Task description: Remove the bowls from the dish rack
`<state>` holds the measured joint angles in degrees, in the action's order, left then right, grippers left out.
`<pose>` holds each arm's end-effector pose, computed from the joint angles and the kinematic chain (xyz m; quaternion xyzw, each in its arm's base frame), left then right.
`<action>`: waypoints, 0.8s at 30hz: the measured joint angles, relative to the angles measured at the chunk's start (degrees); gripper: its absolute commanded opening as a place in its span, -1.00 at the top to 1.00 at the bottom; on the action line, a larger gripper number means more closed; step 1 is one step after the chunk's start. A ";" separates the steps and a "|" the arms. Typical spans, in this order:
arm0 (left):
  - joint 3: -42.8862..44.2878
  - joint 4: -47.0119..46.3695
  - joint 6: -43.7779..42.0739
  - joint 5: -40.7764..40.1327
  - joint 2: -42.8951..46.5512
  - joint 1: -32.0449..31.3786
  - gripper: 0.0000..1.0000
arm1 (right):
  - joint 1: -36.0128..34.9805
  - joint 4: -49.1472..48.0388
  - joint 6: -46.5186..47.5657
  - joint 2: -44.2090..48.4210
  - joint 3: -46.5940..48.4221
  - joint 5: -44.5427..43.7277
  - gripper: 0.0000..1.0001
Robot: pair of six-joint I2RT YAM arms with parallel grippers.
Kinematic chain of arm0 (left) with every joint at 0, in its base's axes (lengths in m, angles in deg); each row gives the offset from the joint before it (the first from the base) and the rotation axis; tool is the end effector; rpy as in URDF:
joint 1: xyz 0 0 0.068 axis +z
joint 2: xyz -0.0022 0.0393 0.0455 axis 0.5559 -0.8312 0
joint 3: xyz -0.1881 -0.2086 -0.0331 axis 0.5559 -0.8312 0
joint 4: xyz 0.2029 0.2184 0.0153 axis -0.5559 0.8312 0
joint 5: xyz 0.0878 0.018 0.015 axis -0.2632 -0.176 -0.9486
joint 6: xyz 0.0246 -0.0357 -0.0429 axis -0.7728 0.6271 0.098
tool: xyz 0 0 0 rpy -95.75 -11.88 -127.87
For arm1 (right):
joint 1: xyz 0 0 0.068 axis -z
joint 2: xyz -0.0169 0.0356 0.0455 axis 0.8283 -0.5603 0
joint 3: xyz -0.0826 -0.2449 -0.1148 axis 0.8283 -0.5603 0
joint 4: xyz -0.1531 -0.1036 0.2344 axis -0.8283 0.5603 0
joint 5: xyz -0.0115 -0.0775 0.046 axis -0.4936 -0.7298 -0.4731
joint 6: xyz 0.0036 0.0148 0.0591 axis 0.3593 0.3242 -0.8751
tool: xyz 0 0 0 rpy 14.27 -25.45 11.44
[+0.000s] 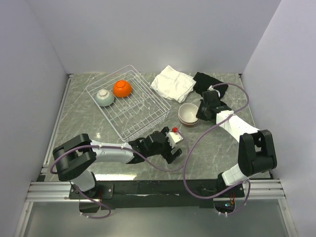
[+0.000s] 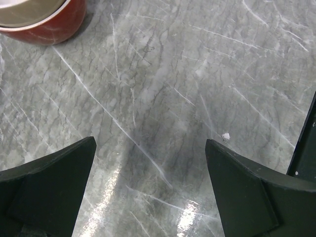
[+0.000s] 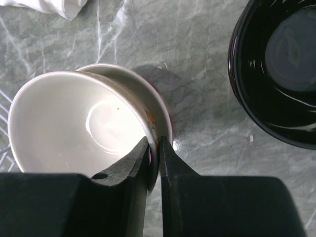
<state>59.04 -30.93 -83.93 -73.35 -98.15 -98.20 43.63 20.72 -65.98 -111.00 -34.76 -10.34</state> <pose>0.1596 -0.3310 0.1631 0.4457 0.7249 -0.2728 0.4489 0.3478 0.0728 0.2008 0.1261 0.9254 0.0897 0.3460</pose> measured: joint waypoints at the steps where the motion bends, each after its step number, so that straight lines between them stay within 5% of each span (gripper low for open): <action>1: 0.00 0.02 0.26 0.02 0.00 0.02 -0.99 | -0.11 -0.42 0.13 -0.26 -0.17 -0.24 0.57; 13: 0.00 0.50 1.57 0.07 -0.02 1.09 -0.99 | -0.70 -3.21 0.33 -0.76 -0.70 -2.86 0.15; 18: 0.00 1.44 1.95 0.07 -0.17 1.33 -0.99 | -0.85 -1.81 0.31 -0.74 -0.50 -3.78 0.16; 24: 0.00 2.56 2.03 0.07 -0.17 1.88 -0.99 | -0.85 1.53 0.15 1.77 -0.42 -4.63 0.41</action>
<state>59.04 -28.38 -81.89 -73.28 -98.32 -96.32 42.78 22.25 -65.83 -109.23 -35.18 -14.98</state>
